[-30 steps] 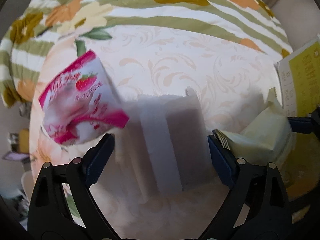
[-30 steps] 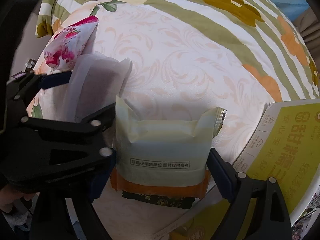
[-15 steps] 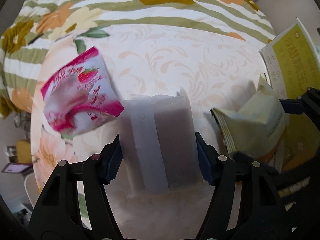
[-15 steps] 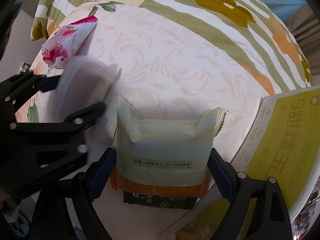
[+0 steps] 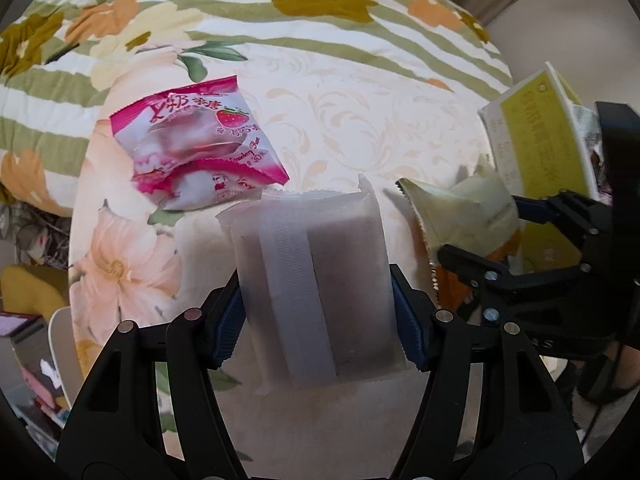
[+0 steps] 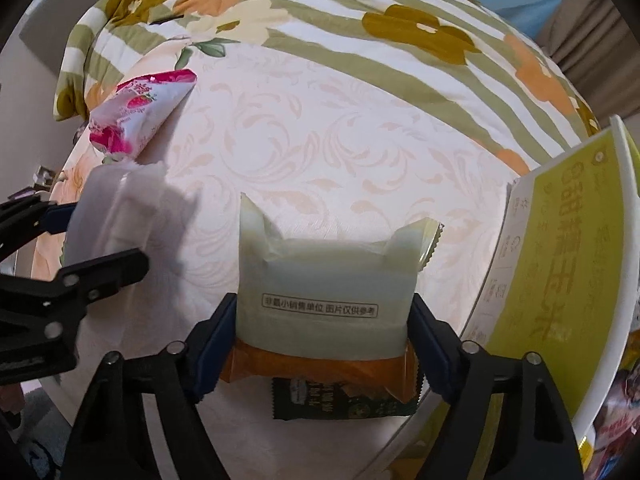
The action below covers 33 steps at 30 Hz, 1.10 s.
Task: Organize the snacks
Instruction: 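Carry the clear pack and cream-orange bag over the green box with both grippers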
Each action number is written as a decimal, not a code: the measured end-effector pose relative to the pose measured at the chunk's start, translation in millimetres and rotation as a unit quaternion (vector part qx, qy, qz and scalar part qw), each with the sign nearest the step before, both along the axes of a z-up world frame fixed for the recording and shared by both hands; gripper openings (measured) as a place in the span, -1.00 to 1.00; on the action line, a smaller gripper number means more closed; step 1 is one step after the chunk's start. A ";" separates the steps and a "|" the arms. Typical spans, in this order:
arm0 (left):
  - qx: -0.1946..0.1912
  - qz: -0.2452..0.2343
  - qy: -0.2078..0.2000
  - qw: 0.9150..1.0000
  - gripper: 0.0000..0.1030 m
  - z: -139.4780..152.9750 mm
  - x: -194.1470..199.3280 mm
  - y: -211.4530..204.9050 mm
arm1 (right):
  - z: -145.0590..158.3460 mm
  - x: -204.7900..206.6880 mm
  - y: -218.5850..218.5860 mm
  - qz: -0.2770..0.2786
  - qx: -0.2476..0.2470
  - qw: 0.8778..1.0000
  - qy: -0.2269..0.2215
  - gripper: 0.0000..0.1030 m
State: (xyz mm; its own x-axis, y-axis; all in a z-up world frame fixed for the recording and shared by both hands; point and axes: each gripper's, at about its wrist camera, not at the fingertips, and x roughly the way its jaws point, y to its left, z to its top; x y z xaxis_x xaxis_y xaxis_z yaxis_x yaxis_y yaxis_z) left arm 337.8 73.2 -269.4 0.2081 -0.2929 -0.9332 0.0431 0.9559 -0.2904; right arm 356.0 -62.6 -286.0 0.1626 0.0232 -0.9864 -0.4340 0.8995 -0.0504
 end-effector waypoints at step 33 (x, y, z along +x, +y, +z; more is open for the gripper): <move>-0.079 -0.125 -0.174 0.974 0.19 185.9 -61.5 -133.4 | 198.6 -141.9 -154.0 -0.244 0.104 0.935 -0.235 0.44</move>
